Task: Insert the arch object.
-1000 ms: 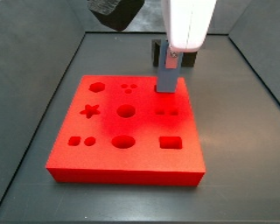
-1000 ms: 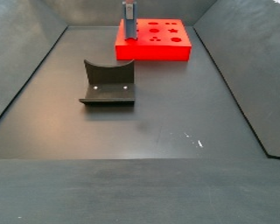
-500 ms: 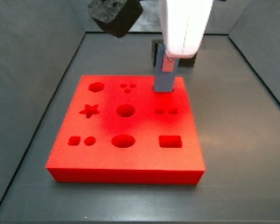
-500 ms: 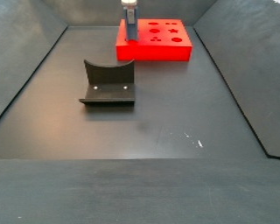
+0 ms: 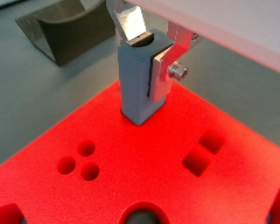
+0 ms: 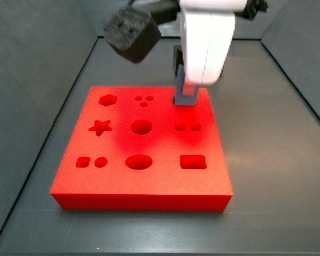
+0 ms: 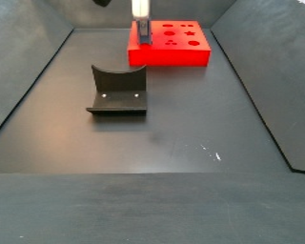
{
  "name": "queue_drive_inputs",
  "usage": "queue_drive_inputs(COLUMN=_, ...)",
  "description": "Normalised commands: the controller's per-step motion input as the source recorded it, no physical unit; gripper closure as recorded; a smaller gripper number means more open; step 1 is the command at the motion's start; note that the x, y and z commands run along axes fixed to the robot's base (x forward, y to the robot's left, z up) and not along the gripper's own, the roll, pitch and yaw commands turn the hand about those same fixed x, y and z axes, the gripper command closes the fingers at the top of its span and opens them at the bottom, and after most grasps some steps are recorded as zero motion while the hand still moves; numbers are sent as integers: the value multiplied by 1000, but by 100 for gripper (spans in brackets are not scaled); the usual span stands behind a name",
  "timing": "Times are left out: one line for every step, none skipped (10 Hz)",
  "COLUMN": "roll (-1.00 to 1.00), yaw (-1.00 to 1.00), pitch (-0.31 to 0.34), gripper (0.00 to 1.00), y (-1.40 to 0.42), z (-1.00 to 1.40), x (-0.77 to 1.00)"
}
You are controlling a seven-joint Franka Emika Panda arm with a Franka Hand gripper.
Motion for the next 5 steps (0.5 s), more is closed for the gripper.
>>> queue_drive_inputs(roll=31, yaw=-131, pitch=0, gripper=100, y=0, z=-477, x=43)
queue_drive_inputs(roll=24, yaw=-120, pitch=0, gripper=100, y=0, z=-449, x=29)
queue_drive_inputs(roll=29, yaw=-111, pitch=0, gripper=100, y=0, z=-414, x=51)
queue_drive_inputs(roll=26, yaw=-77, pitch=0, gripper=100, y=0, z=-100, x=34)
queue_drive_inputs(roll=0, yaw=0, pitch=0, gripper=100, y=0, z=0, x=0)
